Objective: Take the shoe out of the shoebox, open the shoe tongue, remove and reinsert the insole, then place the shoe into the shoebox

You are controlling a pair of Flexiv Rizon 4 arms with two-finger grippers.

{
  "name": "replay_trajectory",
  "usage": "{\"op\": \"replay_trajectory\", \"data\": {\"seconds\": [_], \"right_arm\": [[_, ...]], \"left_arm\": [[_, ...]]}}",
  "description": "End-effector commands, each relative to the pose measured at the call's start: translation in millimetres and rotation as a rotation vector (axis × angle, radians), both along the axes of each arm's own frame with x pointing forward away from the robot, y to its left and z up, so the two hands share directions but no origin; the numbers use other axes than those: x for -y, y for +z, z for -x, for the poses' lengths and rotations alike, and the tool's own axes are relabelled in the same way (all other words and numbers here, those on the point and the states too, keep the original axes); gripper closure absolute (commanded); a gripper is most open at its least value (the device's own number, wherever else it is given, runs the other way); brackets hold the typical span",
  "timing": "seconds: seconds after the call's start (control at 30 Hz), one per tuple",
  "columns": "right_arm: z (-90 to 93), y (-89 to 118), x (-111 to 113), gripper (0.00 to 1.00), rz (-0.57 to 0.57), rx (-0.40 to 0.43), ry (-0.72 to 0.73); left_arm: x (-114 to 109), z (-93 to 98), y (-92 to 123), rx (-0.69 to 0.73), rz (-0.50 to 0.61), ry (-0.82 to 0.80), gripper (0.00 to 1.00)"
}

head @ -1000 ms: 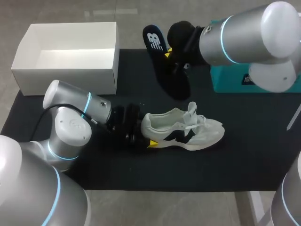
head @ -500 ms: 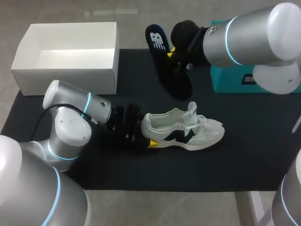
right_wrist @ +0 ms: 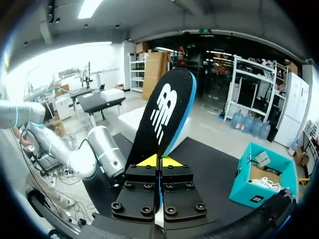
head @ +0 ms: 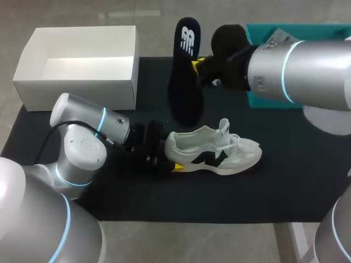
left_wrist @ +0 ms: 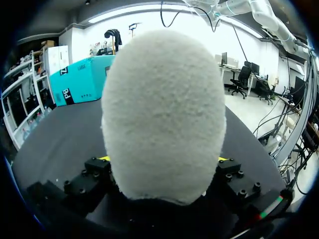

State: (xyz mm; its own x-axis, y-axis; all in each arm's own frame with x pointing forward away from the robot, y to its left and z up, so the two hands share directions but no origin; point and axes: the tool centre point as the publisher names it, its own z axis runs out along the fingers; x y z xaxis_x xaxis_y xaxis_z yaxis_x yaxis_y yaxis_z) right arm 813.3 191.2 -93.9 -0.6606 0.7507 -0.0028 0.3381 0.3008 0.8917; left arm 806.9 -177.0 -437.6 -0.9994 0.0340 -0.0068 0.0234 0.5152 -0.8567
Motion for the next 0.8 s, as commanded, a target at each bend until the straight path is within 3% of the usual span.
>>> {"op": "replay_trajectory", "data": {"seconds": [0.03,0.27,0.33,0.73,0.8], "right_arm": [[14.0,-3,15,1.00,-0.141,-0.107,0.101],[31.9,5,13,1.00,-0.209,-0.270,0.278],[33.9,7,16,1.00,-0.157,-0.306,0.259],[33.9,7,16,1.00,-0.157,-0.306,0.259],[36.4,5,15,1.00,-0.133,-0.336,0.269]], "left_arm": [[1,0.0,-4,0.002,-0.002,0.001,1.00],[1,0.0,-4,0.002,-0.002,0.001,1.00],[1,0.0,-4,0.002,-0.002,0.001,1.00],[1,0.0,-4,0.002,-0.002,0.001,1.00],[1,0.0,-4,0.002,-0.002,0.001,1.00]]}}
